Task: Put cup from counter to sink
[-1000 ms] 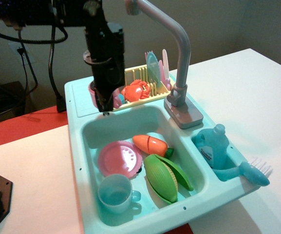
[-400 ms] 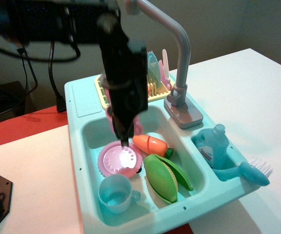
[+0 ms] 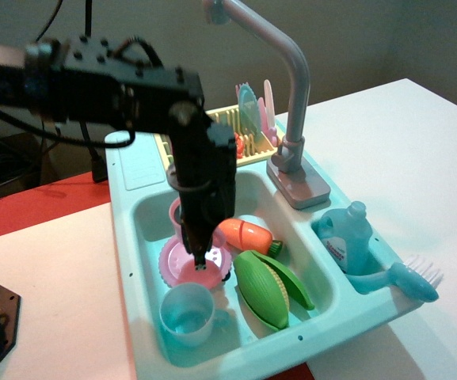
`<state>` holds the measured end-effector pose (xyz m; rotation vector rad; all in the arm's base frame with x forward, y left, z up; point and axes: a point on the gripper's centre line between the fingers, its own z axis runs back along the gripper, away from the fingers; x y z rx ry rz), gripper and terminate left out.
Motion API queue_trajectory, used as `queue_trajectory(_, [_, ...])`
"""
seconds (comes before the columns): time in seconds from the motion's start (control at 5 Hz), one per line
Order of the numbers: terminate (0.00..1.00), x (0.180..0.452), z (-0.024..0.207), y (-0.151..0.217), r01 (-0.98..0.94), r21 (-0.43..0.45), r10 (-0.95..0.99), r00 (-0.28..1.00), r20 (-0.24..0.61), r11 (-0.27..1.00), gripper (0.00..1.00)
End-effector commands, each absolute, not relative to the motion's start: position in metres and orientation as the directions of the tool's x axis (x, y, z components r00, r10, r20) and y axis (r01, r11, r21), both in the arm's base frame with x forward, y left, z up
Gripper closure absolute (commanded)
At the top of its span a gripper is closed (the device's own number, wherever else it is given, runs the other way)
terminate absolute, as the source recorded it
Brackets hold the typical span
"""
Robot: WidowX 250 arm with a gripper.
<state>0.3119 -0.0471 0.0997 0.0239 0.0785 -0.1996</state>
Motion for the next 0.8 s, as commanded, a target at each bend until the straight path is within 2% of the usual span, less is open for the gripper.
queue_trajectory(0.0, [0.00, 0.307, 0.086, -0.039, 0.180, 0.038, -0.177, 0.981, -0.080, 0.983, 1.00])
queue_trajectory(0.2, [0.00, 0.306, 0.081, -0.037, 0.170, 0.038, -0.167, 0.982, -0.088, 0.985, 1.00])
queue_trajectory(0.4, [0.00, 0.306, 0.083, -0.031, 0.161, 0.025, -0.158, 0.983, -0.098, 0.987, 0.00])
queue_trajectory(0.6, [0.00, 0.302, 0.092, -0.025, 0.149, 0.040, -0.145, 0.985, -0.090, 0.988, 0.00])
